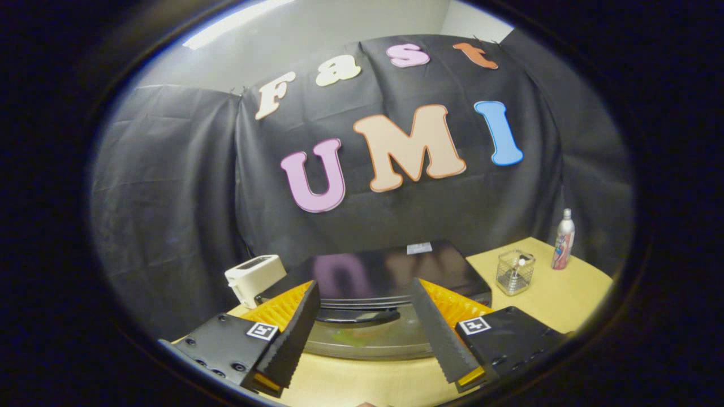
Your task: Open the toaster oven, put the food inside, and close the toaster oven door.
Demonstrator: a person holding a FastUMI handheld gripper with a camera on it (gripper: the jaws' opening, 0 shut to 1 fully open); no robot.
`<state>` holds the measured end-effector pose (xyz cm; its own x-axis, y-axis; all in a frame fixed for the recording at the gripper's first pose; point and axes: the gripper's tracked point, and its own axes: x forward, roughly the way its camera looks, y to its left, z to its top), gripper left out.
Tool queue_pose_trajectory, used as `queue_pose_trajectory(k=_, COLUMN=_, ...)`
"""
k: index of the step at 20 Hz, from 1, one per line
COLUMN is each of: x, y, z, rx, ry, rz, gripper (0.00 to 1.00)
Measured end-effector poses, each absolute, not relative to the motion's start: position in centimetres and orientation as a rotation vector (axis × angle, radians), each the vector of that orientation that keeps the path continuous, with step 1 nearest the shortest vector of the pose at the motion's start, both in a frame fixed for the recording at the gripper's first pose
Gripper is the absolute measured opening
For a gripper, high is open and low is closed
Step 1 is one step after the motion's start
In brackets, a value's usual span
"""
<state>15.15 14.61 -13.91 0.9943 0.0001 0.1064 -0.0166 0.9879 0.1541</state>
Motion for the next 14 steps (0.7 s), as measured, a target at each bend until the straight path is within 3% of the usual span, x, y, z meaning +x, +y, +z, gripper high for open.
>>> queue_pose_trajectory(k=7, x=6.8, y=10.3, z=-11.4, rx=0.069, ry=-0.114, rz=-0.01, gripper=1.0)
queue_pose_trajectory(k=14, x=3.6, y=6.8, z=-13.8, rx=0.035, ry=-0.027, rz=-0.034, gripper=1.0)
